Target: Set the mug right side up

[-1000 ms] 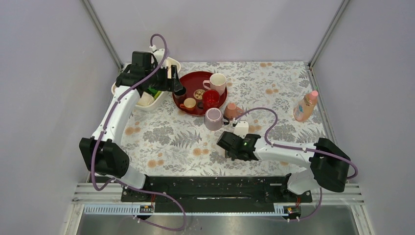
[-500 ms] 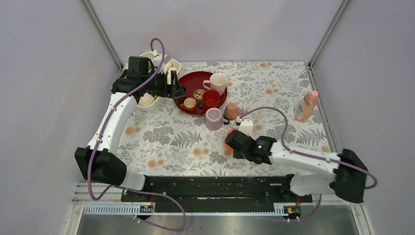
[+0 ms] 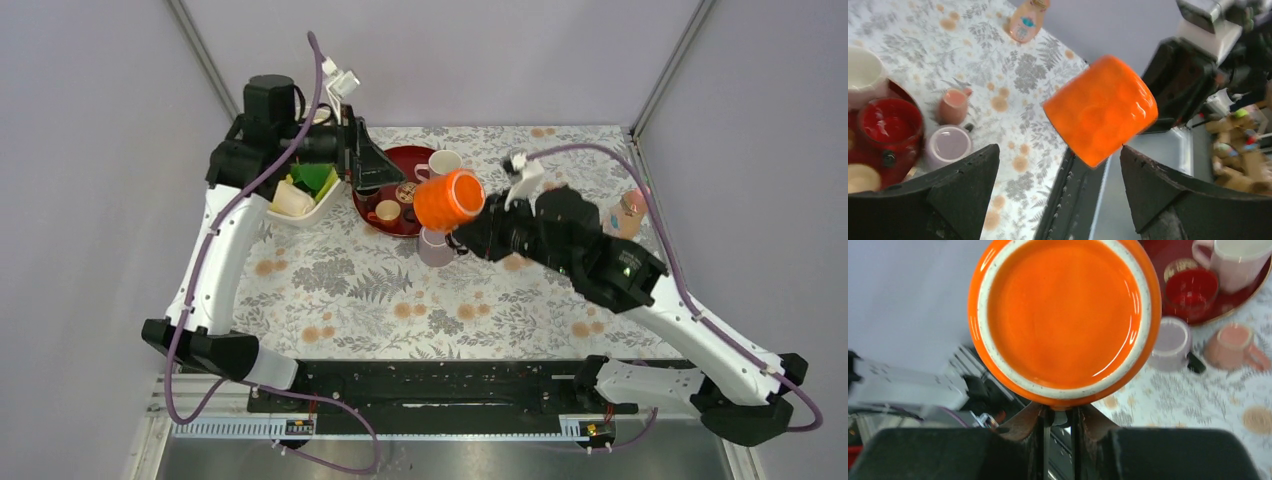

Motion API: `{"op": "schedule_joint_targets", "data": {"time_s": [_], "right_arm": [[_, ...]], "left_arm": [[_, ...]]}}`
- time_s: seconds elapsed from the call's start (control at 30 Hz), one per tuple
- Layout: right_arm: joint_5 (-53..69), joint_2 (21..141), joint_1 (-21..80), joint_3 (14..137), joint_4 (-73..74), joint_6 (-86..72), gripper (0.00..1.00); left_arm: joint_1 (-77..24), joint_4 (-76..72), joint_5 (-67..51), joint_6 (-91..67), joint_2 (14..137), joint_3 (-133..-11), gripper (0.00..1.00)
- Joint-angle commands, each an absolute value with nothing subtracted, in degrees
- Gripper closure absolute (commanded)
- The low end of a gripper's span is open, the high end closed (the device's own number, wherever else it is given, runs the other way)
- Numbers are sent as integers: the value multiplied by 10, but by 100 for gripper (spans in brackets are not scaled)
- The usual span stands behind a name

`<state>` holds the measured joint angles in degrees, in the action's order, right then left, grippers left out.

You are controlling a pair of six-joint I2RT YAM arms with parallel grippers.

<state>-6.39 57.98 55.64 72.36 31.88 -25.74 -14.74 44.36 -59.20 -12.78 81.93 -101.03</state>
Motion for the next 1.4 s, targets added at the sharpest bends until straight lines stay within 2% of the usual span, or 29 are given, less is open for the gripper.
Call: {"op": "schedule_joint_targets", "data": {"time_s": [0.0, 0.07, 0.13, 0.27, 0.33, 0.43, 0.6, 0.77, 0.9, 0.97, 1.27, 1.37], "right_arm": [[77, 652, 453, 878, 317, -262, 100], [87, 690, 440, 971, 382, -253, 100], [104, 728, 438, 1040, 426, -252, 100], [170, 772, 434, 1101, 440, -286, 100], [186, 783, 434, 1120, 442, -291, 100], [205, 792, 431, 1138, 447, -295, 100], [235, 788, 431, 1139, 434, -312, 100], [241, 764, 430, 1097, 390, -338, 100], [236, 760, 431, 1102, 390, -340, 100], [248, 760, 430, 1100, 383, -348, 100], [277, 791, 430, 1128, 375, -362, 100], [291, 803, 429, 1139, 375, -365, 100]], "left_arm": [[-147, 536, -556, 40, 827, -1192, 7], [-151, 587, -471, 170, 823, -1250, 8], [-178, 578, -374, 294, 785, -1229, 10], [-304, 447, -154, 586, 666, -1044, 12], [-353, 309, -111, 698, 586, -906, 12], [-396, 67, -118, 848, 521, -759, 11], [-414, -51, -146, 953, 519, -714, 13], [-414, -51, -202, 1049, 515, -681, 13], [-415, -46, -216, 1072, 515, -673, 19], [-415, -46, -228, 1083, 517, -674, 25], [-417, -47, -274, 1111, 515, -658, 33], [-421, -44, -269, 1106, 521, -663, 43]]}}
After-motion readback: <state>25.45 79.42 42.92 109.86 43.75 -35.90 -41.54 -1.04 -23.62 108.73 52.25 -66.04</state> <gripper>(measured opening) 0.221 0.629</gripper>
